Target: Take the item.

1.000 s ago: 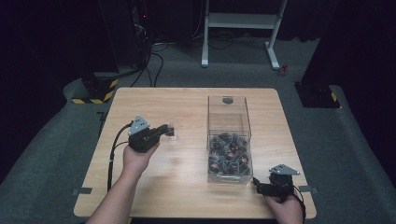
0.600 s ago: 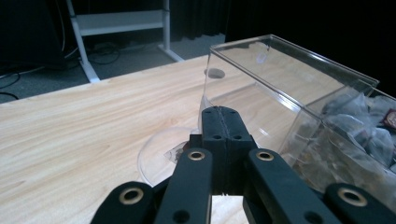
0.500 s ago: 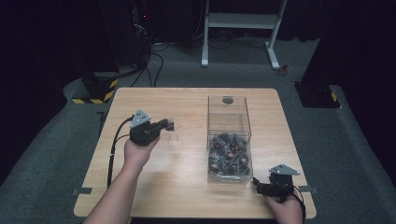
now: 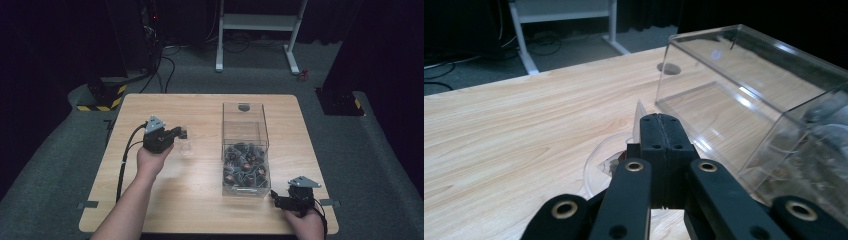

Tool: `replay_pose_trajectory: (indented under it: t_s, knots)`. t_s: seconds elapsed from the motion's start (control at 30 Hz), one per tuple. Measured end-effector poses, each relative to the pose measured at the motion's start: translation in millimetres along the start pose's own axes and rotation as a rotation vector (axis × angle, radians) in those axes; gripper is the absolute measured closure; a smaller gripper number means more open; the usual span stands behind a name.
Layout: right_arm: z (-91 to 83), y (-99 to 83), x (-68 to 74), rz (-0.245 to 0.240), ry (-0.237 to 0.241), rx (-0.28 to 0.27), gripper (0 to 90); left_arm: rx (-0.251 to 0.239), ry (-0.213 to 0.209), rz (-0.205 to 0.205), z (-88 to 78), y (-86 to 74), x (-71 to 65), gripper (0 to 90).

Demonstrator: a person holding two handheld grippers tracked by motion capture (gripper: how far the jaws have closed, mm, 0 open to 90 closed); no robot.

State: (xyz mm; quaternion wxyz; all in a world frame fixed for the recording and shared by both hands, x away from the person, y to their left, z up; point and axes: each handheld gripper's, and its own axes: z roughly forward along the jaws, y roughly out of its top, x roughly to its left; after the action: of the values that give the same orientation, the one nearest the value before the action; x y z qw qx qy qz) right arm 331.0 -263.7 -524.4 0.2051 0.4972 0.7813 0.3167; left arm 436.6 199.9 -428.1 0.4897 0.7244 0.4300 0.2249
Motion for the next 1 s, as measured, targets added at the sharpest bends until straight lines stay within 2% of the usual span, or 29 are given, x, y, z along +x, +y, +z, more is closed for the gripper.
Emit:
replay_pose_trajectory:
  t_s: [0.57,0.6,0.67,0.8,0.9,1.0]
  knots:
    - [0.0,-0.1,0.0,0.000,-0.001,-0.001,10.9,0.029,0.021,-0.006,13.3,-5.7,0.2,90.0]
    - [-0.2,0.0,0.1,0.001,0.001,0.000,10.8,0.021,0.023,-0.002,13.6,-5.8,-0.3,87.4]
    - [-0.2,0.0,0.0,0.000,0.001,0.000,10.9,0.018,0.025,-0.010,13.3,-5.1,-1.4,75.4]
    - [-0.2,0.0,0.0,0.000,0.001,0.000,10.8,0.012,0.029,-0.011,12.2,-3.9,-2.7,61.9]
    - [-0.1,-0.1,-0.1,-0.002,0.000,-0.001,10.9,0.017,0.029,-0.008,11.4,-3.5,-3.7,58.4]
    - [-0.2,0.0,0.0,0.000,0.001,0.000,10.8,0.016,0.029,-0.015,8.7,-2.3,-4.2,51.2]
